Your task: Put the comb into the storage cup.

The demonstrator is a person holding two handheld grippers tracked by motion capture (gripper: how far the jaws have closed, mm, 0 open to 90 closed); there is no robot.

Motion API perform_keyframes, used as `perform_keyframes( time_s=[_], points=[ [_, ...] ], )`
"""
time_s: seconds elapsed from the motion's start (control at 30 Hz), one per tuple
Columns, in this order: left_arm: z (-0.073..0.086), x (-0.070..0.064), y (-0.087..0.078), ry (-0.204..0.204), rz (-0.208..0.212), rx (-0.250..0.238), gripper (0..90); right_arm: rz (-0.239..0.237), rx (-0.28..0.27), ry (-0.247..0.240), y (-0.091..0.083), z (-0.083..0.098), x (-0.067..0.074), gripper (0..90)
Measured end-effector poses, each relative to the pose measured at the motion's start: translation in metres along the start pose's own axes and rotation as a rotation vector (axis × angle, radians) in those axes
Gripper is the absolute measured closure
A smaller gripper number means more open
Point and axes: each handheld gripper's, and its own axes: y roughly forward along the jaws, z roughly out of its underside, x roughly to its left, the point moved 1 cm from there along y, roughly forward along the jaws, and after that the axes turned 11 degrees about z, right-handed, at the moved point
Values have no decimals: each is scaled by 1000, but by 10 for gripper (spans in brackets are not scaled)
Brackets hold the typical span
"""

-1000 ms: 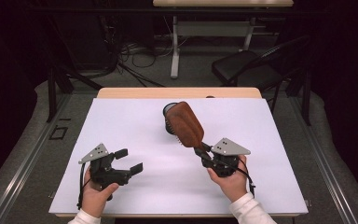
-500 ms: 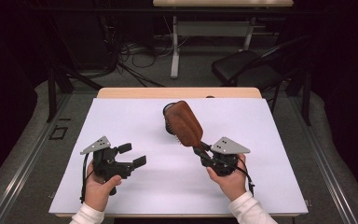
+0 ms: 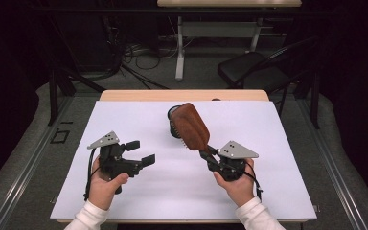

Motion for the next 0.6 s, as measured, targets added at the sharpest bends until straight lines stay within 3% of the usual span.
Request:
perform_keyframes(
  time_s=[0.6],
  points=[
    [-22, -3, 14, -9, 6, 52, 17, 4, -3, 7, -1, 0, -2, 720]
  ],
)
